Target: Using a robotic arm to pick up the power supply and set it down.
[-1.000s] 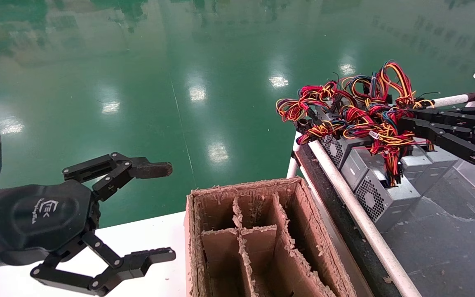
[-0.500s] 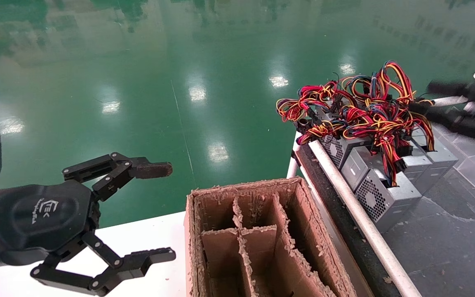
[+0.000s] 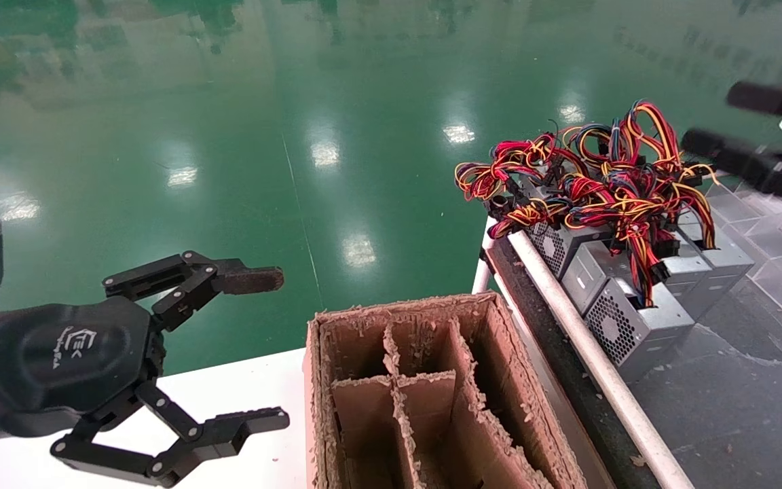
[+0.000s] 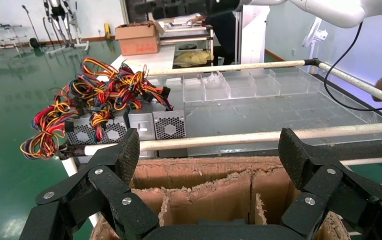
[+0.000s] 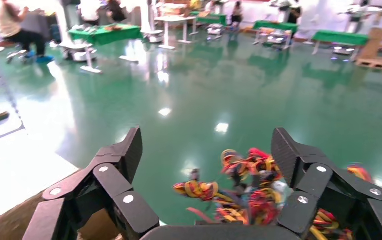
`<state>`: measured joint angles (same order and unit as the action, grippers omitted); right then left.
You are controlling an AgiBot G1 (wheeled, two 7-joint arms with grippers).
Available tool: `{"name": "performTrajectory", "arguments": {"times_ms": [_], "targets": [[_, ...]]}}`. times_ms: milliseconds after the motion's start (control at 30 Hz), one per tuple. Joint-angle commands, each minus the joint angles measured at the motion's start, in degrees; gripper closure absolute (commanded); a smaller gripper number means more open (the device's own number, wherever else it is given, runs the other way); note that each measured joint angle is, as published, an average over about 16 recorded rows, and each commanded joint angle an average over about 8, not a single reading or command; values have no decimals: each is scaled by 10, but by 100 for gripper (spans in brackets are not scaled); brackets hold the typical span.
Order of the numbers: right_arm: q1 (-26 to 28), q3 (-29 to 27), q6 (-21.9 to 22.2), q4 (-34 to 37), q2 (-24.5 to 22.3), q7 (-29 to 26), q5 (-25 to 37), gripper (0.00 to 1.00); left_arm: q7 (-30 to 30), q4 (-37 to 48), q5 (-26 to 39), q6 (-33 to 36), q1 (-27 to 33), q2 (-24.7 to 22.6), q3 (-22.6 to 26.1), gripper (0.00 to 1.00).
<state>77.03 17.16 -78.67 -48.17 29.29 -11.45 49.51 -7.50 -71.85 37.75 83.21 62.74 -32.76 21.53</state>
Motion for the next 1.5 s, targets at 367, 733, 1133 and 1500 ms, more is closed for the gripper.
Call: {"name": "performTrajectory", "arguments": {"times_ms": [367,733,1133,1500], "targets": [[-38,-3,-17,-62,14,2,-19,0,0,0,0,0,0,0,0,0],[-72,-5,-33,-118,27,3,-36,0,0,0,0,0,0,0,0,0],[-110,-8,-50,-181,41,5,-54,0,0,0,0,0,0,0,0,0],[-144,-11,-66,-237,53,6,-71,0,0,0,0,0,0,0,0,0]]}}
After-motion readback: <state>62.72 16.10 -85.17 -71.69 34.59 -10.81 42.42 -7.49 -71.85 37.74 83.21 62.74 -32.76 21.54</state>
